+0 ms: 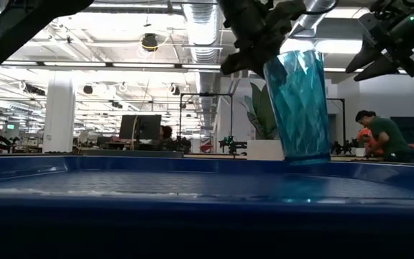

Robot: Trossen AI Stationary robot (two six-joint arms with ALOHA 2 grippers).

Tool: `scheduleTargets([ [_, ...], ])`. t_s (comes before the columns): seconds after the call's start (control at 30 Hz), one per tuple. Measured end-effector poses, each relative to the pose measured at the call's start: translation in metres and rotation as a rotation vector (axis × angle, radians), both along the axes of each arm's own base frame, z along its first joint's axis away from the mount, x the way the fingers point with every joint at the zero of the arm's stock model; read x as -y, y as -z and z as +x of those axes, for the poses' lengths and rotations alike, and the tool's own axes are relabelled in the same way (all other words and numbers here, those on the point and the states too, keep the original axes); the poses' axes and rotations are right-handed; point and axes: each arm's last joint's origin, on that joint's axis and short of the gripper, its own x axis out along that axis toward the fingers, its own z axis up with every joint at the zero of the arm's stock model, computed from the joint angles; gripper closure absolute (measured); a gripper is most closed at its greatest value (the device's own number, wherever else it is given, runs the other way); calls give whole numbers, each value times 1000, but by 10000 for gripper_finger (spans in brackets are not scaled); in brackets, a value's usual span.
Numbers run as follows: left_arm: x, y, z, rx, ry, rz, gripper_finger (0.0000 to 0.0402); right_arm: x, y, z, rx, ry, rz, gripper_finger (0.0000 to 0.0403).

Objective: Pick and place plate/cup/fork/spoon on tray
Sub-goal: Put the blue cup on the top right of the blue tray

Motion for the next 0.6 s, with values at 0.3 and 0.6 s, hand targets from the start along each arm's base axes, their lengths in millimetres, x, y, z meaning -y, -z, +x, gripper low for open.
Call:
scheduleTargets([
  [0.3, 0, 22, 10, -34, 22, -34, 401, 0, 0, 0, 2, 0, -1, 209],
  [0.6, -2, 15, 8, -38, 9, 29, 401, 0, 0, 0, 3, 0, -1, 211],
])
